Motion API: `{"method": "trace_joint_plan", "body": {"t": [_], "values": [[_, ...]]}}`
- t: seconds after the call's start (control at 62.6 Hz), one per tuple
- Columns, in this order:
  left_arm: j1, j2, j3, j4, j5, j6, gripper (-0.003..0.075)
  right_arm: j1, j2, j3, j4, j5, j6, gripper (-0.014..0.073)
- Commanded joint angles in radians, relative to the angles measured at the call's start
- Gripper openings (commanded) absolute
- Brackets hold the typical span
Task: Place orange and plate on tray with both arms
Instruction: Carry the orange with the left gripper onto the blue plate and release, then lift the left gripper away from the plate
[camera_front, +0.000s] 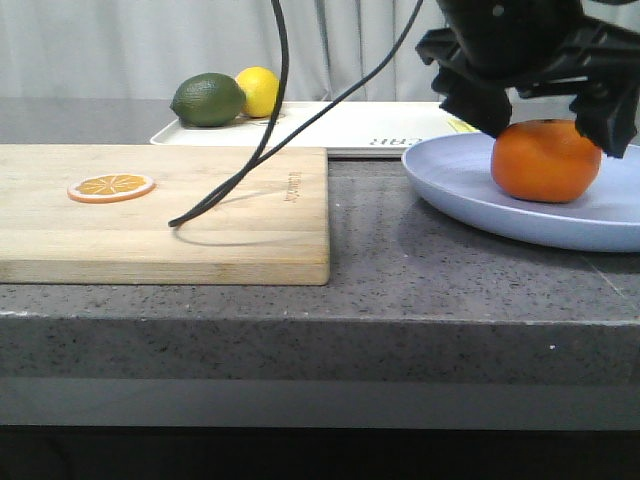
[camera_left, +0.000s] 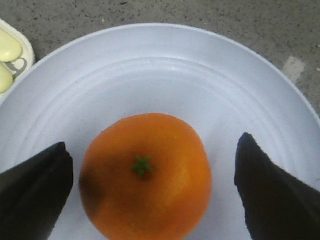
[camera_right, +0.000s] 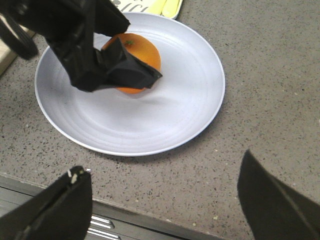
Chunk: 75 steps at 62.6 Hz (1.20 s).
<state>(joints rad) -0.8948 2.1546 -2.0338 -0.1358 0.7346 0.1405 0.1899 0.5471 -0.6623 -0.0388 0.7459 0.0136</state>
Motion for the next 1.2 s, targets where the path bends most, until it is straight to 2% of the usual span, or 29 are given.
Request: {"method": "trace_joint_plan", "body": {"t": [0.0,0.383,0.782,1.038,1.181], "values": [[0.004,-0.142,-0.034,-0.008,-0.013,-0.013,0.0642,0.004,0.012,-0.03,-0.011,-0.065,-0.007,0.0604],[0.177,-0.418,0.009,0.014,0.241,-0.073,0.064,0.004,0.012,-0.03,-0.011,-0.103,-0.007,0.0604],[0.328,-0.821,0.546,0.044,0.108,-0.073,0.064,0.004,0.012,-0.029,-0.011,-0.175,-0.007,0.0604],[0.451,-1.081,0.842,0.045,0.081,-0.073,0.064,0.004,0.012,-0.026,-0.011,-0.17,-0.007,0.0604],[0.48,-1.229,0.975,0.045,0.081,-0.073,0.064,0.004,0.012,-0.025,-0.011,-0.154,-0.007,0.0604]]}}
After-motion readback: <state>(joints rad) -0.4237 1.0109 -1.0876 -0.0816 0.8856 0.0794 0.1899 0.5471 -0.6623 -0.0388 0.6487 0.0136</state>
